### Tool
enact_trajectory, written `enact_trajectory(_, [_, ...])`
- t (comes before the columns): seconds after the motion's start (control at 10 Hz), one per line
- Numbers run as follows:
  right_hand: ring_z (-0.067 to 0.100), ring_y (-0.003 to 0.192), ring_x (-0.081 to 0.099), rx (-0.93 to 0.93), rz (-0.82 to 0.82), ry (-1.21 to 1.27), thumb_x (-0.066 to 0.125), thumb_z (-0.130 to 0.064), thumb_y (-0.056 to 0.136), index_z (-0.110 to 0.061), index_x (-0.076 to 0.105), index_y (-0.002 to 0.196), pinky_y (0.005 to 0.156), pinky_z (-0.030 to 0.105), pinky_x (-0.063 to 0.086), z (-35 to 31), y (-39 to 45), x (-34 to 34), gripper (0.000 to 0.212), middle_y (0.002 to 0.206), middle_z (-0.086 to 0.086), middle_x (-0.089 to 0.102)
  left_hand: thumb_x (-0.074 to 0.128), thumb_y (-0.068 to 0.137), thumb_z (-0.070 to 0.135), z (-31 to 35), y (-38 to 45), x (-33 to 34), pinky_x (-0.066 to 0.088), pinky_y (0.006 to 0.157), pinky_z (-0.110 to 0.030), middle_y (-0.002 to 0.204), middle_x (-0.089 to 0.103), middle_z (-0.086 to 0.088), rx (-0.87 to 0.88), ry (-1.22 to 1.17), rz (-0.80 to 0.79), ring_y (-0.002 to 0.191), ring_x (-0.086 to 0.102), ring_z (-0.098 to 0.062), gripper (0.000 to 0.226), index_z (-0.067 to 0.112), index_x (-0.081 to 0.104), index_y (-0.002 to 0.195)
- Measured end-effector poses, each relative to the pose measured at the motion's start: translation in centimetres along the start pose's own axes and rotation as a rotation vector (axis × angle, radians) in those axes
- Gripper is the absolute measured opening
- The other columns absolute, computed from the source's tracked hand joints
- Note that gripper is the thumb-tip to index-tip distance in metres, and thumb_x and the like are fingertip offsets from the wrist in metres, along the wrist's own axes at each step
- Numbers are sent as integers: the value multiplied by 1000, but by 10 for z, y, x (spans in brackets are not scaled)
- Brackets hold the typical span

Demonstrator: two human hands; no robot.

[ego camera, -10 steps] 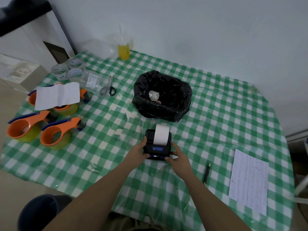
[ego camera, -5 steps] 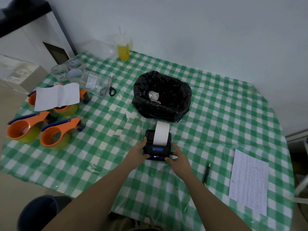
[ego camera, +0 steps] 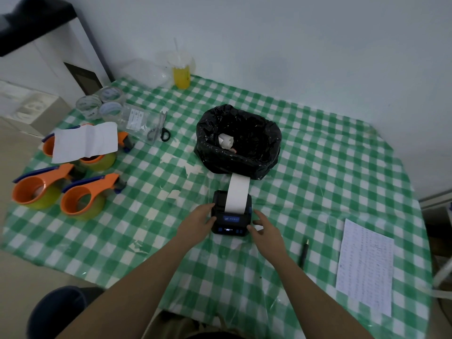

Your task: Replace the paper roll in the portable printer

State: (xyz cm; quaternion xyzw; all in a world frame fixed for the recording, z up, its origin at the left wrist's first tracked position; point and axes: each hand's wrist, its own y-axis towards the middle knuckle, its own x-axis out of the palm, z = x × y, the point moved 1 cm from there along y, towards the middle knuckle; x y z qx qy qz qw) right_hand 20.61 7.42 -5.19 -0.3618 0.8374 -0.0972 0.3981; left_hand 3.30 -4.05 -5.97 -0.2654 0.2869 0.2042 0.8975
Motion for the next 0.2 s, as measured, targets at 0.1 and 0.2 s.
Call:
enact_trajectory(0.1, [15, 90, 60, -6, 1, -16, 50, -31, 94, -28, 33, 141, 80, 32, 50, 1, -2, -3, 50, 131, 3, 57, 49, 94, 20, 1, -2, -5, 48, 91, -36, 123, 60, -14, 0, 86, 57, 109, 59, -26, 35, 12, 52, 129])
enact_trajectory(0.2, [12, 89, 57, -7, 35, -36, 49, -31, 94, -27, 38, 138, 82, 31, 48, -2, 2, -7, 46, 130, 2, 58, 45, 95, 22, 4, 1, -10, 47, 74, -32, 108, 66, -12, -35, 146, 105, 93, 63, -27, 28, 12, 58, 118])
